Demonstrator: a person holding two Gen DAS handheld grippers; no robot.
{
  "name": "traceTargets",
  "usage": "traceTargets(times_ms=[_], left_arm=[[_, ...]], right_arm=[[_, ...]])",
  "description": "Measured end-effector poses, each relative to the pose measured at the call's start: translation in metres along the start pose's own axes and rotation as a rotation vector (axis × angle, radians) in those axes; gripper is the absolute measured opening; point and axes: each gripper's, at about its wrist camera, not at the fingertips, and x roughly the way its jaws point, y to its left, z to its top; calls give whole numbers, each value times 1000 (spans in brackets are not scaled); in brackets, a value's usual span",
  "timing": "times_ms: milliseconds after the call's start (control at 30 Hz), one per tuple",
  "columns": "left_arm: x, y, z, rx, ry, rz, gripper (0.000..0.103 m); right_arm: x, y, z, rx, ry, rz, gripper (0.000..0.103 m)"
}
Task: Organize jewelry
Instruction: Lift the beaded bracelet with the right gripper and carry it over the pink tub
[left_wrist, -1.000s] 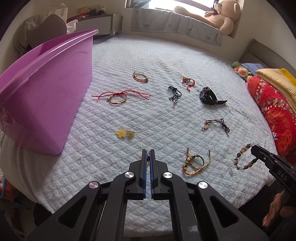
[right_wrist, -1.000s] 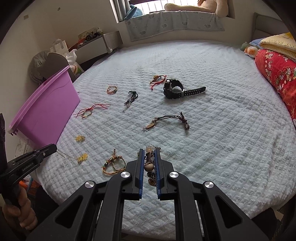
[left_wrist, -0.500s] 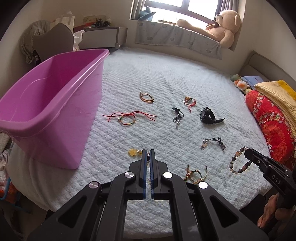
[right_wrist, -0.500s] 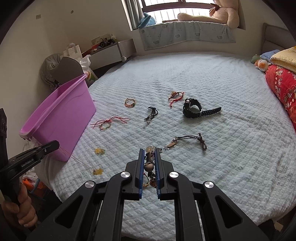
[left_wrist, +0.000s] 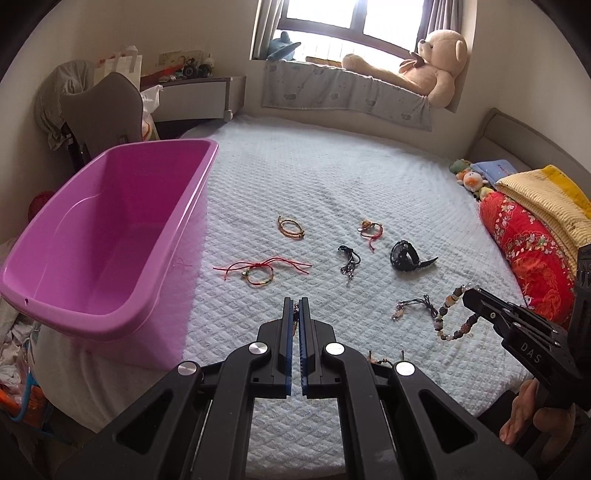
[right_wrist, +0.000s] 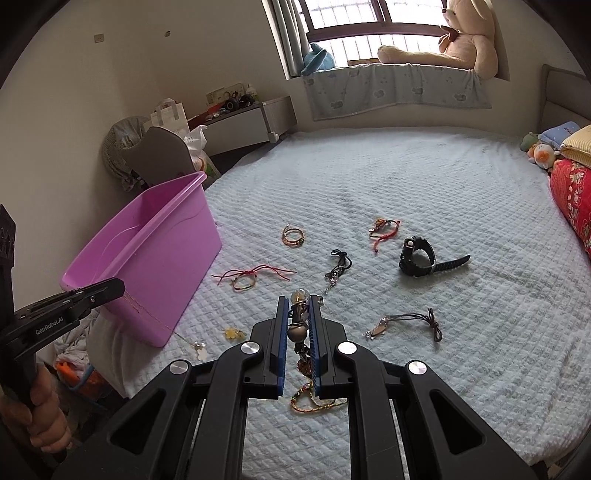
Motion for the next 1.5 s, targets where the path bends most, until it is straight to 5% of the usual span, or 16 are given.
traceTargets(times_ms=[400,867,1200,1500], left_arm=[[-33,4,47,19,-56,1,3],[-88,51,116,-31,-168,44,3],[-86,117,122,-76,-164,150,3],[-54,181,109,-192,-88,225,3]], right_arm=[[-1,30,39,-32,-38,70,10],[9,117,115,-147,-93,215,10],[43,191,140,-231,-68,323,10],[98,245,133,-299,47,380,10]])
